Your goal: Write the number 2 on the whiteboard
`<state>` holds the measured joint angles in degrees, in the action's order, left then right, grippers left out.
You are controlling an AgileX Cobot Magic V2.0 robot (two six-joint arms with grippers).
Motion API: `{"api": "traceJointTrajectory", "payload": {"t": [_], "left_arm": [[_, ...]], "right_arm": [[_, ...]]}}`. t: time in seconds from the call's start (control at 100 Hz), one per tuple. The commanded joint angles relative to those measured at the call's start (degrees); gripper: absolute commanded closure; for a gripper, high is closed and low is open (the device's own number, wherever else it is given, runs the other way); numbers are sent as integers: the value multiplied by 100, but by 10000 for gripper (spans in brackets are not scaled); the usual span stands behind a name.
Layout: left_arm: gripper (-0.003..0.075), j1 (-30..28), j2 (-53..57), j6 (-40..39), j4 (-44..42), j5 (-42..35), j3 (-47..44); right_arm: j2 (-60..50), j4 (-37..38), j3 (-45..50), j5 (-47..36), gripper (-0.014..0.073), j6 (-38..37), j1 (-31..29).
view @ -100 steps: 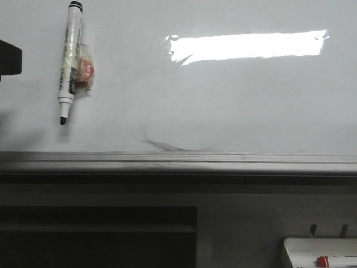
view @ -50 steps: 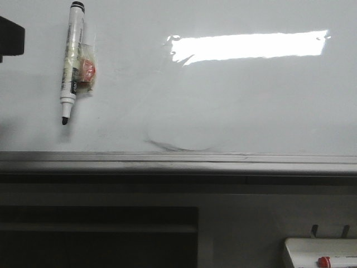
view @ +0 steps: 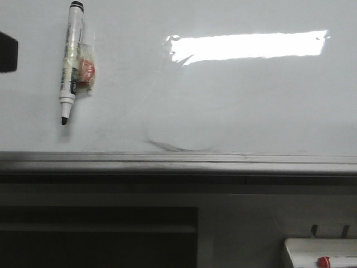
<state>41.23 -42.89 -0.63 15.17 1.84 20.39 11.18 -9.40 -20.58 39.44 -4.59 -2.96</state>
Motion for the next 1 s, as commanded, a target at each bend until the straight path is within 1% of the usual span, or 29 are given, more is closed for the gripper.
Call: {"api": "traceJointTrajectory", "payload": {"t": [0.0, 0.1, 0.21, 0.31, 0.46, 0.56, 0.69, 0.81, 0.99], "left_arm": [[409, 50, -171, -523, -591, -623, 28], [409, 50, -416, -523, -598, -944, -39], [409, 50, -820, -523, -389, -1458, -39], [409, 50, -1201, -523, -389, -1677, -39], [381, 50, -1666, -523, -389, -2323, -39], [379, 50, -1883, -523, -389, -2672, -28], [379, 50, -2156, -523, -389, -2947, -28], [379, 50, -2453, -523, -389, -3442, -28], [381, 50, -2921, -532, -224, -3753, -28]], "right_arm": [[112, -43, -179, -392, 664, 50, -2], [112, -43, -179, -392, 664, 50, -2], [112, -43, -179, -392, 664, 50, -2], [112, -43, -179, -392, 664, 50, -2], [112, -43, -179, -392, 664, 50, -2], [112, -43, -179, -392, 664, 50, -2], [112, -43, -179, -392, 664, 50, -2], [112, -43, -179, -392, 664, 50, -2], [112, -43, -179, -392, 664, 50, -2]]}}
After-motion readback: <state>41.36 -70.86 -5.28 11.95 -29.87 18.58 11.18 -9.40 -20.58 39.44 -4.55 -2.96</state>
